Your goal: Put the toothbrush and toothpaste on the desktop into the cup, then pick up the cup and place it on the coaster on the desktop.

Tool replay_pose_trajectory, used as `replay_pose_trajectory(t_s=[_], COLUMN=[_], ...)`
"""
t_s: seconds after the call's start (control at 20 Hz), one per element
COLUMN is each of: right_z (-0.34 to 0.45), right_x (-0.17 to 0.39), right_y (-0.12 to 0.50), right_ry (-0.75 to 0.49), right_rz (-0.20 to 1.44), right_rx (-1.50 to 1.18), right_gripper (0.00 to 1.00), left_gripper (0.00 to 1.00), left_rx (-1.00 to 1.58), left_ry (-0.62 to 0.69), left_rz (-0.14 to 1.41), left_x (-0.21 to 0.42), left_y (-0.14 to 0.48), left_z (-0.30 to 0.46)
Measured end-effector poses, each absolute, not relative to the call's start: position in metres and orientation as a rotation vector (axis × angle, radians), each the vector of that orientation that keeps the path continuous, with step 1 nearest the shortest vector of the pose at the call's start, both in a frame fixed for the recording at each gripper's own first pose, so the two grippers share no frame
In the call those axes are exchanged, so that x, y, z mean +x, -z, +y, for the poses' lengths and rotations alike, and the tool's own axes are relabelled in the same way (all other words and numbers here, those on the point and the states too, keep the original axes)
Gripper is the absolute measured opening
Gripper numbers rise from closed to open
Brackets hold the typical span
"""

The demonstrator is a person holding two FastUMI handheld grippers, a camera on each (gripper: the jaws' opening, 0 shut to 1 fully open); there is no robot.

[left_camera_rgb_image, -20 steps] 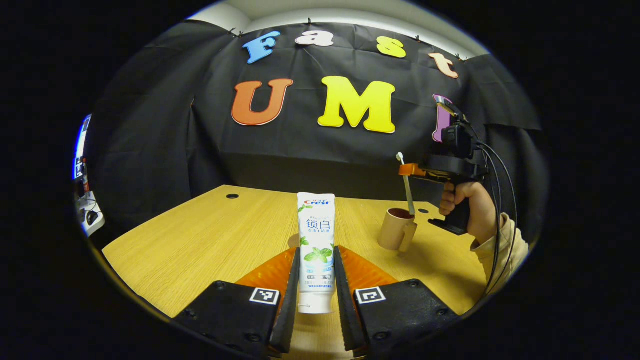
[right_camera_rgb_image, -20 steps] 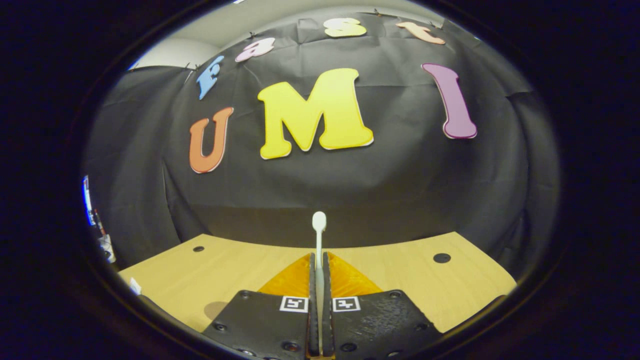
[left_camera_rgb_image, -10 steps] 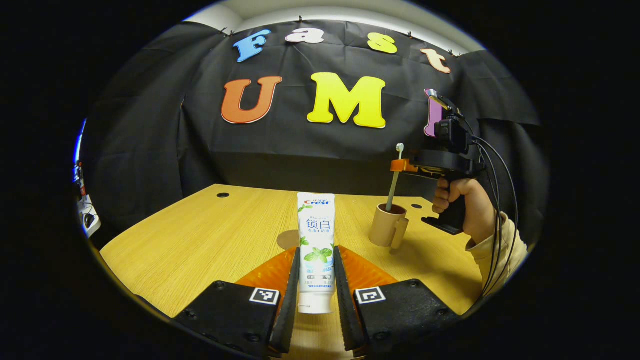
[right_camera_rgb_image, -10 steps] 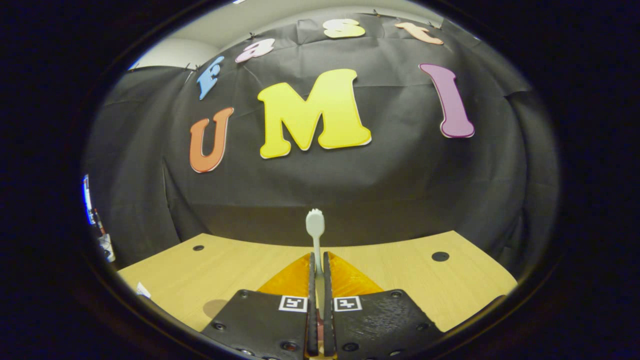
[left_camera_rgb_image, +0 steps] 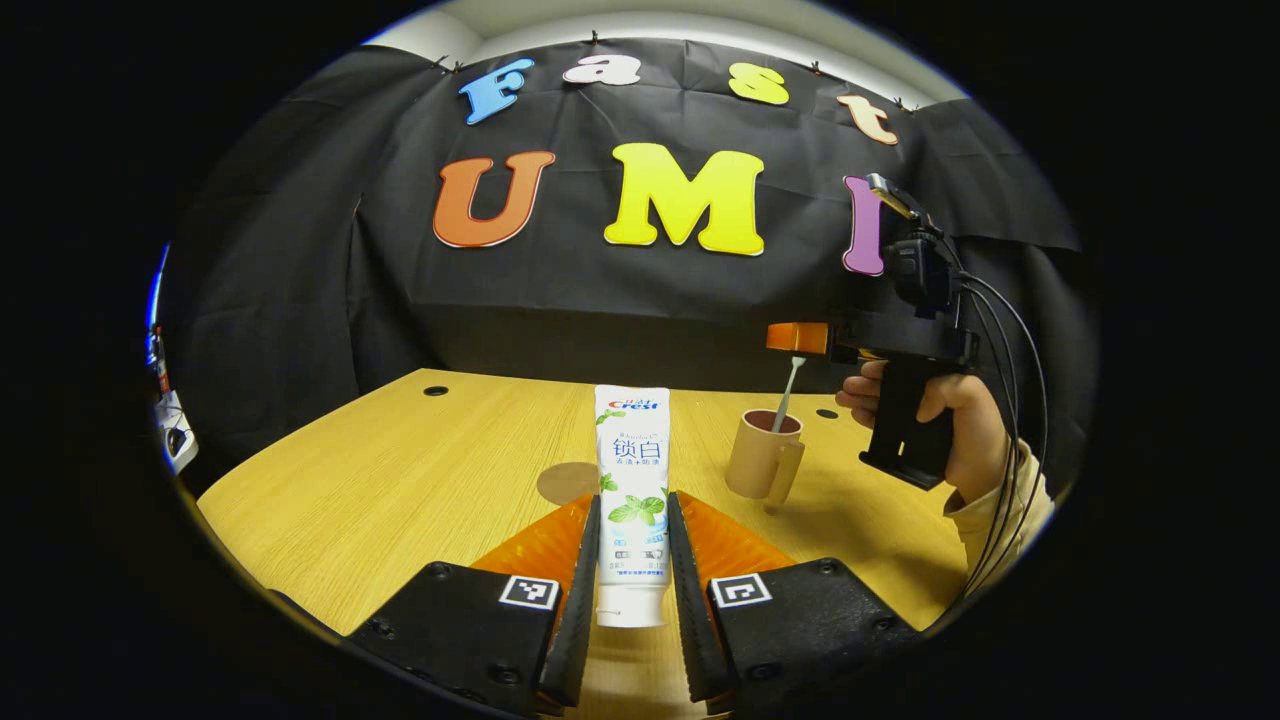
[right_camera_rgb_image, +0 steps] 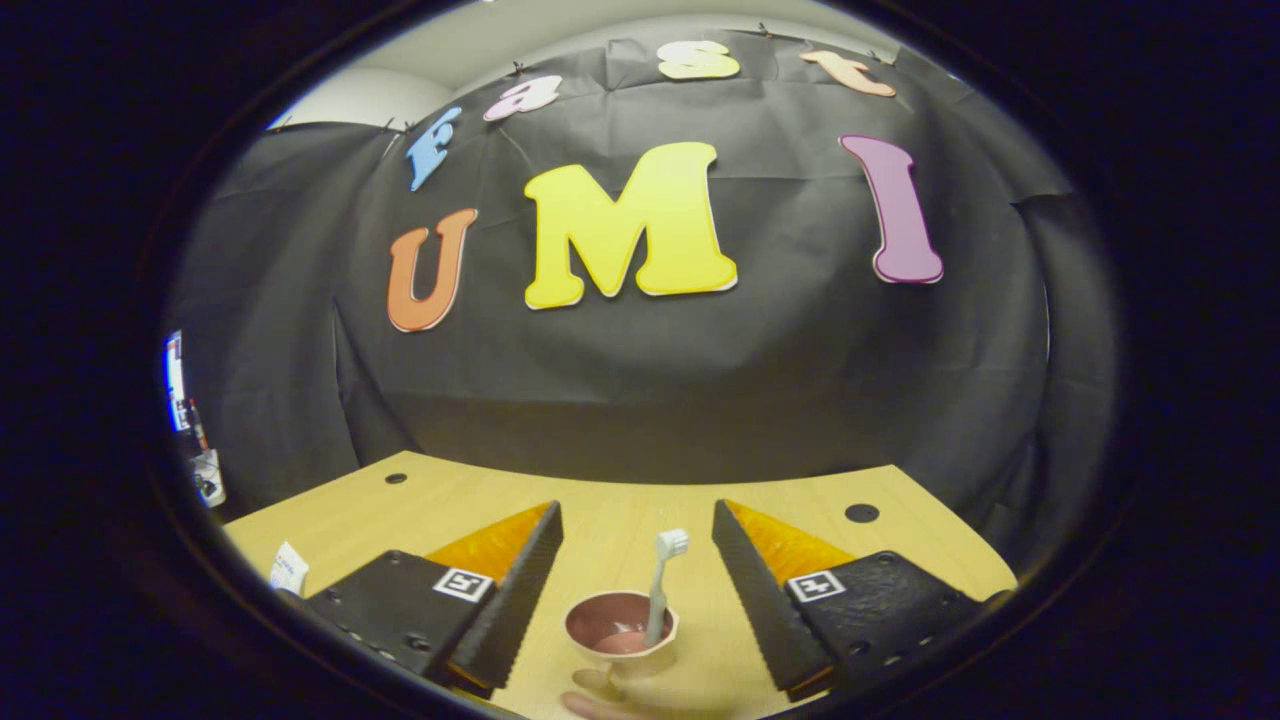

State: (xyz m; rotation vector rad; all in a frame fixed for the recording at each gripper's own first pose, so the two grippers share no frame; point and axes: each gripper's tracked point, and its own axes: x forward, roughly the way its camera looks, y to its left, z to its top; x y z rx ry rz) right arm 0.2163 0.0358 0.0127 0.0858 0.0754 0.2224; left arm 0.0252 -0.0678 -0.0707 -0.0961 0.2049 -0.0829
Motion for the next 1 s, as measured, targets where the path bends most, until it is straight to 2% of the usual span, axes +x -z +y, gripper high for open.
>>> replay_pose_trajectory(t_s=[0.05, 0.4, 0.45, 0.55, 0.6, 0.65, 0.7, 1.0], right_z=[0.03, -0.019, -0.025, -0.042, -0.048, -0.055, -0.065, -0.094], right_x=[0.21, 0.141, 0.129, 0.112, 0.104, 0.097, 0.092, 0.088], right_y=[-0.014, -0.008, -0.004, 0.008, 0.017, 0.026, 0.033, 0.081], right_ry=[-0.215, -0.176, -0.177, -0.155, -0.152, -0.145, -0.127, -0.122], right_rz=[0.062, -0.005, -0.012, -0.017, -0.012, -0.01, -0.008, 0.099], right_rx=[0.087, 0.054, 0.043, 0.033, 0.023, 0.006, 0.003, 0.075], right_gripper=[0.97, 0.97, 0.94, 0.96, 0.97, 0.96, 0.97, 0.98], left_gripper=[0.41, 0.41, 0.41, 0.41, 0.45, 0.36, 0.41, 0.41], left_rx=[-0.095, -0.099, -0.102, -0.087, -0.085, -0.095, -0.104, -0.116], left_ry=[0.085, 0.134, 0.149, 0.152, 0.153, 0.165, 0.18, 0.276], left_rz=[0.2, 0.126, 0.109, 0.083, 0.076, 0.065, 0.059, 0.019], left_x=[0.03, 0.079, 0.088, 0.107, 0.114, 0.124, 0.135, 0.189], left_y=[0.067, 0.028, 0.021, 0.011, 0.009, 0.005, 0.001, -0.015], left_z=[-0.071, -0.106, -0.115, -0.126, -0.132, -0.141, -0.151, -0.21])
